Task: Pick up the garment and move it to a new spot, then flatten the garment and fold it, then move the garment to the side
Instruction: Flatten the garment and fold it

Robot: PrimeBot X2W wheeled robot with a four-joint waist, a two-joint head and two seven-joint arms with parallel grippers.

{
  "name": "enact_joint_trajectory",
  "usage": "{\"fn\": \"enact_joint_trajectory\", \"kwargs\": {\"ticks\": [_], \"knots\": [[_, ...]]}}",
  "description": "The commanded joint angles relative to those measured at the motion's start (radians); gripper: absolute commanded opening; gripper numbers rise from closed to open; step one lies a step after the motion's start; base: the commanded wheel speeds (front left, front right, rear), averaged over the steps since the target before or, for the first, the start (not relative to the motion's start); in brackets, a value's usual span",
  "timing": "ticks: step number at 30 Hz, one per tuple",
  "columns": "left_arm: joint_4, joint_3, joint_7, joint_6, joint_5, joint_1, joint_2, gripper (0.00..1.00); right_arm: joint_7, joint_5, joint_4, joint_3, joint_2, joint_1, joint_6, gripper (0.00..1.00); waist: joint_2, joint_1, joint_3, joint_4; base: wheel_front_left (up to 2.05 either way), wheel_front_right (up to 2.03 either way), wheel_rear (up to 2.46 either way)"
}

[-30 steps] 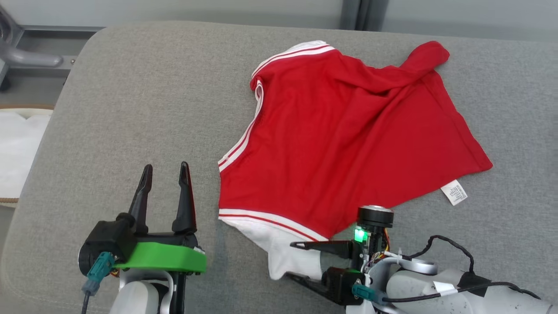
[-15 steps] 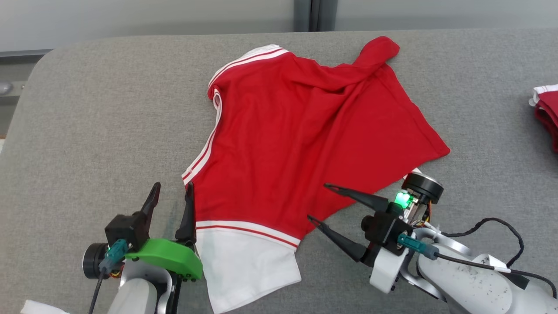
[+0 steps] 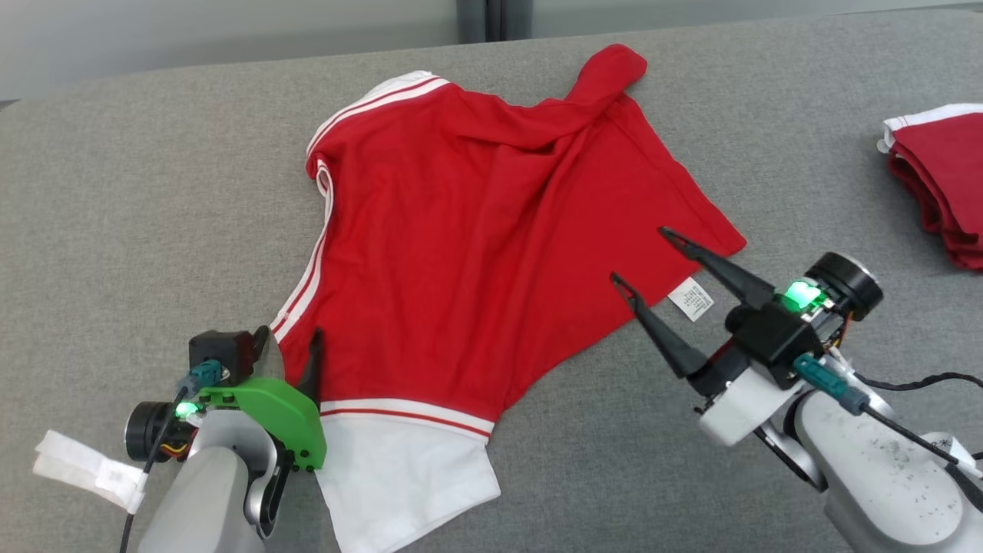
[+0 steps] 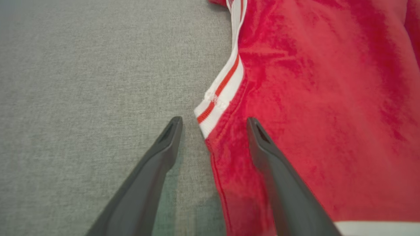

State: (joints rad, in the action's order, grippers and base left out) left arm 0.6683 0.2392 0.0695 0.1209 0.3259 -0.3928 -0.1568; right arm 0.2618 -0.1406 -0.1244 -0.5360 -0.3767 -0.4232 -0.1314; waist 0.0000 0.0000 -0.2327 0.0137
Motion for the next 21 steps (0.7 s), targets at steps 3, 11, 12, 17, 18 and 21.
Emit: {"fn": "enact_joint_trajectory", "kwargs": {"ticks": [3,11,12,17,18,21], "knots": [[0.027,0.033,-0.017,0.009,0.029,-0.031,0.004,0.39,0.004,0.031,0.025,0.122,0.031,0.046,0.002,1.00,0.0000,0.0000,-0.012,-0.019,0.00,0.00,0.00],[0.020,0.092,0.040,0.010,0.037,-0.111,-0.045,0.00,0.004,0.100,0.065,0.394,0.142,0.118,0.002,1.00,0.0000,0.0000,-0.037,-0.045,0.00,0.00,0.00],[0.018,0.095,0.048,0.010,0.033,-0.130,-0.055,0.00,0.004,0.105,0.066,0.416,0.154,0.124,0.002,1.00,0.0000,0.0000,-0.042,-0.048,0.00,0.00,0.00],[0.024,0.102,0.051,0.010,0.042,-0.264,-0.121,0.00,0.004,0.133,0.053,0.458,0.205,0.134,0.002,1.00,0.0000,0.0000,-0.073,-0.073,0.00,0.00,0.00],[0.030,0.103,0.052,0.010,0.045,-0.291,-0.133,0.00,0.004,0.137,0.050,0.461,0.213,0.132,0.002,1.00,0.0000,0.0000,-0.077,-0.077,0.00,0.00,0.00],[0.066,0.116,0.041,0.010,0.079,-0.361,-0.158,0.00,0.004,0.144,0.036,0.462,0.235,0.116,0.002,1.00,0.0000,0.0000,-0.085,-0.094,0.00,0.00,0.00]]}}
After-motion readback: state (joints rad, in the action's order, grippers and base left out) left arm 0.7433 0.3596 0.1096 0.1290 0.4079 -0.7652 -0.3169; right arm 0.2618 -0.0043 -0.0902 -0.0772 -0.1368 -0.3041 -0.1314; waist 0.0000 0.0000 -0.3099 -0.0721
